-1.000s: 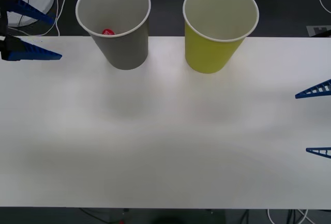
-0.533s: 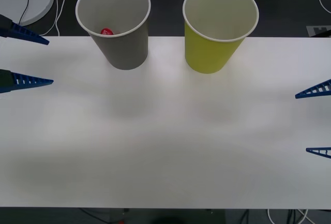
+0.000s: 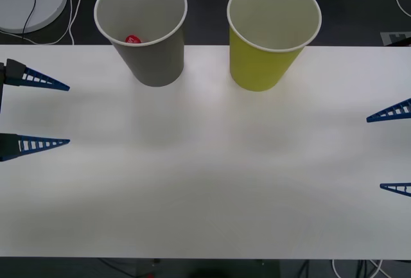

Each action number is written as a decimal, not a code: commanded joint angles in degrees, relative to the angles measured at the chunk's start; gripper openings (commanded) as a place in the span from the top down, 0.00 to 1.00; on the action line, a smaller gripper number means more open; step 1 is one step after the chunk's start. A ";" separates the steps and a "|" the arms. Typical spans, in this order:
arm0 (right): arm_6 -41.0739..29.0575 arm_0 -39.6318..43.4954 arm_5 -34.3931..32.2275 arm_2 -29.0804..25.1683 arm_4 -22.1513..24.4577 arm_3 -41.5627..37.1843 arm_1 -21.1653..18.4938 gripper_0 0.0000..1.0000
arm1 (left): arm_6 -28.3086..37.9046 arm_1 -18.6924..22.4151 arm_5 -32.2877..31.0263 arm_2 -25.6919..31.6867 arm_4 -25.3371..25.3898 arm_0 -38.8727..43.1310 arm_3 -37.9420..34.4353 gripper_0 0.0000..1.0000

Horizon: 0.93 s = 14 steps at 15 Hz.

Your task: Put the can into the green bin and the plastic bottle into the gray bin

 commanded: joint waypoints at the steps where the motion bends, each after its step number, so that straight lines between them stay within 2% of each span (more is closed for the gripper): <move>1: 0.00 0.00 0.00 0.00 0.00 0.00 0.00 0.00 | -3.88 -0.05 1.46 0.50 2.48 5.06 -2.43 0.00; 6: 0.00 0.00 0.00 0.00 0.00 0.00 0.00 0.00 | -5.55 -0.05 2.07 0.77 5.99 9.28 -5.77 0.00; 14: 0.00 0.00 0.00 0.00 0.00 0.00 0.00 0.00 | -4.23 0.13 2.51 1.56 7.05 11.39 -9.81 0.00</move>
